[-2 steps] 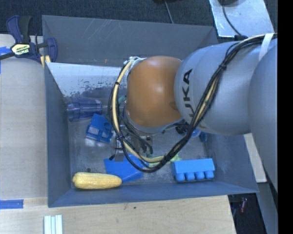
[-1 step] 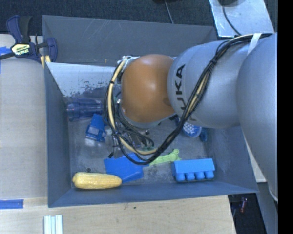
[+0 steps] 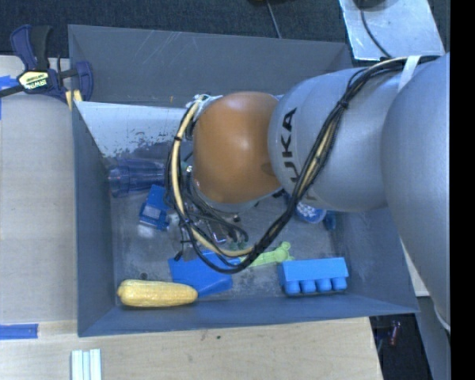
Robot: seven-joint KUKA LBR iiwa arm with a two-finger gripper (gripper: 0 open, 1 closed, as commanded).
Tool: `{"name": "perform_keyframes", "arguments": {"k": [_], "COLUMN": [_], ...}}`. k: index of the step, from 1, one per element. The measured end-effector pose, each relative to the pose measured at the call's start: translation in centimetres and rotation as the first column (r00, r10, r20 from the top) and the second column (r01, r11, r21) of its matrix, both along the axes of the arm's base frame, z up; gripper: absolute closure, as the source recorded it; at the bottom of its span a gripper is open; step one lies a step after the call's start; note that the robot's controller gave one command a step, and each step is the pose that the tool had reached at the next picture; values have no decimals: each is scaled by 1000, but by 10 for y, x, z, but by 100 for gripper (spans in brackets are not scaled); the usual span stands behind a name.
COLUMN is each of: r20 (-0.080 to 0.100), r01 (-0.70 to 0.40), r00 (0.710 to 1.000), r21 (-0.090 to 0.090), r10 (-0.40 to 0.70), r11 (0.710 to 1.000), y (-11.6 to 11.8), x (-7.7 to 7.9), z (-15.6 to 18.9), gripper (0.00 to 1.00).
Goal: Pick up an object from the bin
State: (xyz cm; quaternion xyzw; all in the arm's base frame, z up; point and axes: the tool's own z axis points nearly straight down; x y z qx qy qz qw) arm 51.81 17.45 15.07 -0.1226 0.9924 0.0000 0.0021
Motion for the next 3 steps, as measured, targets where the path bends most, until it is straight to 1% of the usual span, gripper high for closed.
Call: {"name": "perform_keyframes", "arguments": {"k": [1,2,3], "r20": [8,-3,12], "r01": [57,-173,-156], "r00": [998,985,988], "r21": [2,3,-2], "r10": [-57,173,156], "r11": [998,985,988], "y": [-42,32,57], "x": [67,34,92], "z": [45,4,16], "gripper": [100,100,100]}}
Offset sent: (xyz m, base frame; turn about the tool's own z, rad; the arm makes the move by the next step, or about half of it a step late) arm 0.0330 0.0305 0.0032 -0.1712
